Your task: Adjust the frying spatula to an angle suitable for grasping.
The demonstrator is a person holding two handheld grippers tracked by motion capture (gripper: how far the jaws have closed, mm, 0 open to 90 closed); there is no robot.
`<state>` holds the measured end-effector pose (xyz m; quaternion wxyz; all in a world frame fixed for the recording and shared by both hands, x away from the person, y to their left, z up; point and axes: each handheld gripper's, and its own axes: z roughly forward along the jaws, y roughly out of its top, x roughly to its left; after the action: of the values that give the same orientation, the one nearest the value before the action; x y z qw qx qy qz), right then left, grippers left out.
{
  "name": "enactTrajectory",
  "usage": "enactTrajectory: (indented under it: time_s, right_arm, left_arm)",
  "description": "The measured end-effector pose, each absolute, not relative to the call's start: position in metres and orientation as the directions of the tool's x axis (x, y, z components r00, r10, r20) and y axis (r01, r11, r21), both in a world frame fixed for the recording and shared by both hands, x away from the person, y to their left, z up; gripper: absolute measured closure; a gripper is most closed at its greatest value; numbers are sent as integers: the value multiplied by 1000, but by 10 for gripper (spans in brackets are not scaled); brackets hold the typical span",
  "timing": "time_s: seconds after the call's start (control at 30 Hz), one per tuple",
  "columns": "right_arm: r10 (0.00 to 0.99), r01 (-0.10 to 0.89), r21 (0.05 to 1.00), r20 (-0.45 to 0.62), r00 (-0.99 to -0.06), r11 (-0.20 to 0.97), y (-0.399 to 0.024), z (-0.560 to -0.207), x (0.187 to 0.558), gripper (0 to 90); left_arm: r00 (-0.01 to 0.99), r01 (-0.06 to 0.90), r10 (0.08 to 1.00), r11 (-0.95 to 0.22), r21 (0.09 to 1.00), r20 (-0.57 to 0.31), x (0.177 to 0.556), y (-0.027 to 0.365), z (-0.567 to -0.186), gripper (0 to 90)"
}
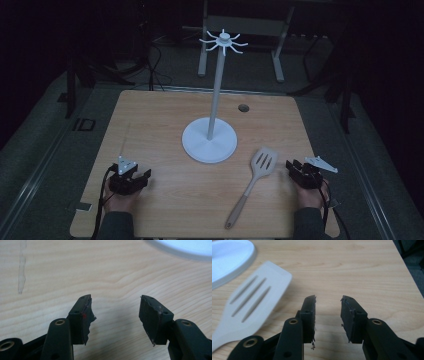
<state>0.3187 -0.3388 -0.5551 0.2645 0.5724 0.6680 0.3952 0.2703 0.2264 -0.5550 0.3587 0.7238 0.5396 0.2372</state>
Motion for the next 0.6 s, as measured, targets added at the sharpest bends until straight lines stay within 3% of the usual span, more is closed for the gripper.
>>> enactTrajectory:
  time_s: [0.23,0.4,0.6]
  right_arm:
    - [960,512,857,93,-265,59,-327,-545,314,678]
    - [943,485,871,91,-320,81,-317,-534,318,875]
    - [926,465,875,54,-373,136,-304,-525,325,900]
  left_arm:
    - [296,579,954,-144,803,-42,266,229,-551,441]
    - [290,584,956,-150,798,-33,265,230,-551,441]
    - [291,580,956,-151,801,-31,264,229,-550,441]
